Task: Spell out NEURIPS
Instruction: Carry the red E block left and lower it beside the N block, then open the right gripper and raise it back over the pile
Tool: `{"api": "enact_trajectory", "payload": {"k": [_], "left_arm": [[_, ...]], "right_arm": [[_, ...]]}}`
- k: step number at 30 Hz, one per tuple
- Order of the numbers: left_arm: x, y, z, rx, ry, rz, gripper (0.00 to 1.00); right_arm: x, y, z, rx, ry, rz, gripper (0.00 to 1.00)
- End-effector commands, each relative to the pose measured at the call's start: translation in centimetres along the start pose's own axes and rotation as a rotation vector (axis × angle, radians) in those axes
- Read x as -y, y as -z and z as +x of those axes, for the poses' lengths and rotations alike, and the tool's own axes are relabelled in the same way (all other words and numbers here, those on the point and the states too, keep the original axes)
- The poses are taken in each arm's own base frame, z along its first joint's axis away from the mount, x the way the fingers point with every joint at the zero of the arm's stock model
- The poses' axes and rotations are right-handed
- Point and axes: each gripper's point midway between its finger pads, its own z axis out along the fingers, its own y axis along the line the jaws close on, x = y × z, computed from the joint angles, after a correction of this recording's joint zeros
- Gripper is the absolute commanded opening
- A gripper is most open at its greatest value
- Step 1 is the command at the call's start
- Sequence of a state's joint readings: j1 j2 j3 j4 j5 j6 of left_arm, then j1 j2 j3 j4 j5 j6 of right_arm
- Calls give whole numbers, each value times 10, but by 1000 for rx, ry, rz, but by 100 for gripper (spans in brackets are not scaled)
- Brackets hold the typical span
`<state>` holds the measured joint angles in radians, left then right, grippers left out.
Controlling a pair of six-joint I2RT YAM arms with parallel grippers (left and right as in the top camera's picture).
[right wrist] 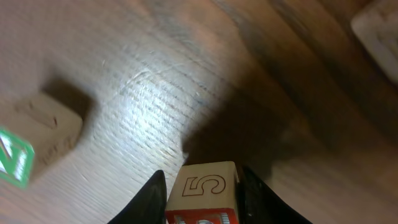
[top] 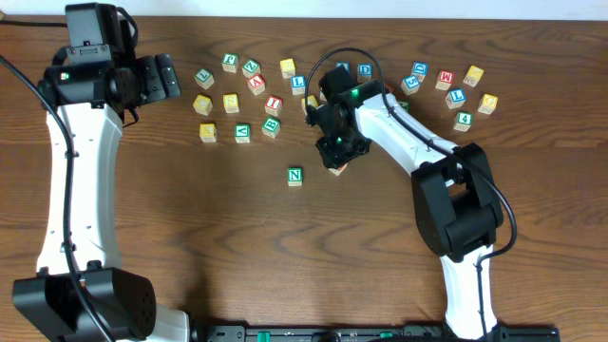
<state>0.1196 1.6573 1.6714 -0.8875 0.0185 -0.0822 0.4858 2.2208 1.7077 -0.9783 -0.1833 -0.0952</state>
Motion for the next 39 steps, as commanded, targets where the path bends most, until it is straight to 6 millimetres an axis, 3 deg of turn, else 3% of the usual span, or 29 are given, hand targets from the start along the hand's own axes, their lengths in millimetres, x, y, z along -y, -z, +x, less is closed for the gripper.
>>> {"api": "enact_trajectory", "payload": {"k": [1,5,10,13,17,22,32,39], "left_arm": [[-1,-3,1,-8,6,-15,97],[-1,-3,1,-8,6,-15,98],[-1,-3,1,-8,6,-15,98],[-1,-3,1,-8,6,-15,98],[-1,-3,1,-8,6,-15,98],[-1,-3,1,-8,6,-15,98],[-1,-3,1,-8,6,-15,98],[-1,-3,1,-8,6,-15,98]], "right_arm": [[-10,-5,2,-17,-300,-4,29],[-16,-7,1,-12,-375,0,30],[-4,-6,0,0,-329,70,33],[-2,-5,2,-3,-433,63,30],[-25,-6,1,-26,-544,-56,31],[-39,-8,-3,-14,-525,-56,32],[-39,-9,-5,-6,-561,-41,30],[-40,-8,-10,13,-565,-52,35]]}}
